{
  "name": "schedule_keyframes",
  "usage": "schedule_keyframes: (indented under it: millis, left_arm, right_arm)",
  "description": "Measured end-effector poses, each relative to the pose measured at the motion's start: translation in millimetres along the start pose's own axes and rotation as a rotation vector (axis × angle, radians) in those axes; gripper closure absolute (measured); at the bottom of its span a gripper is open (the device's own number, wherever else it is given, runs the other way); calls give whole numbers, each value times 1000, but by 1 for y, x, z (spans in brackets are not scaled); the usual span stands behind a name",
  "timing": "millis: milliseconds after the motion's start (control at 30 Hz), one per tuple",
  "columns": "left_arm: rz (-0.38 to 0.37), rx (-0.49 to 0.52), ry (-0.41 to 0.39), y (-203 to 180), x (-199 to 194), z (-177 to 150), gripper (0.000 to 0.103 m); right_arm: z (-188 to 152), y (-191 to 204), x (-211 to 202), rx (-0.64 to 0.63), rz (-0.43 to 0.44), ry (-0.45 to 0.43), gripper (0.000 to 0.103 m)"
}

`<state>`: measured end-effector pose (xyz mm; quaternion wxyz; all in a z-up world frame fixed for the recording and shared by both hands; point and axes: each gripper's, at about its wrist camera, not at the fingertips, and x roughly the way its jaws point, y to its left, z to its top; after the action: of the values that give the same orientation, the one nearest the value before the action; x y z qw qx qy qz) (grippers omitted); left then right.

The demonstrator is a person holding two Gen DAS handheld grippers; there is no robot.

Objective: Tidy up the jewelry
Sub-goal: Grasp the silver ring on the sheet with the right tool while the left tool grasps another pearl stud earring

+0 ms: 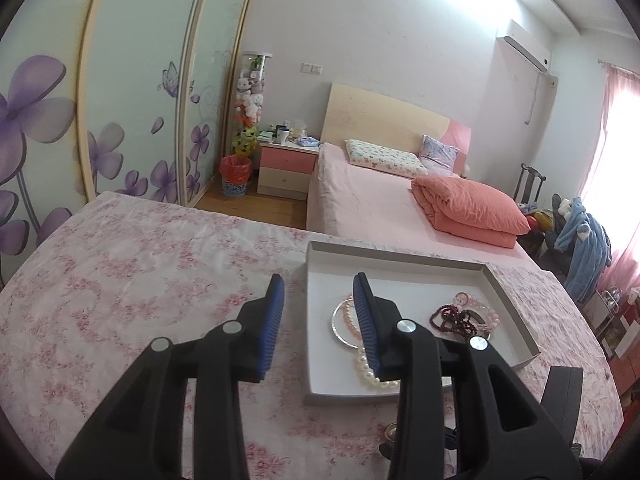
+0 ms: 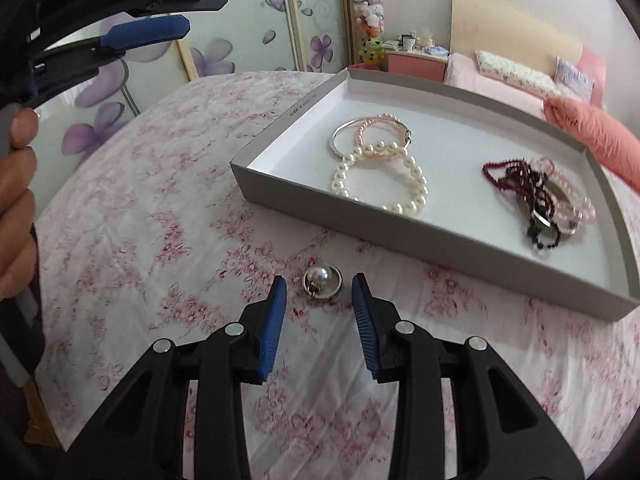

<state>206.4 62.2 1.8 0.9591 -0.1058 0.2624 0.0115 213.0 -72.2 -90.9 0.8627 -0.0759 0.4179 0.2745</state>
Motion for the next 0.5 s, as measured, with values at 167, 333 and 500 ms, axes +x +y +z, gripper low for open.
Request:
schedule_keyframes:
  millis: [167, 333, 500]
  left_arm:
    - [17, -7, 20, 6, 3, -5, 66]
    - [21, -6, 33, 8, 5, -10, 66]
    - [12, 8, 52, 3, 8, -17, 66]
  right_arm:
    - [1, 3, 3, -48, -59, 0, 80]
    - [-9, -20, -8, 25, -44, -20, 81]
    - [-15, -49, -37, 135, 29, -113, 81]
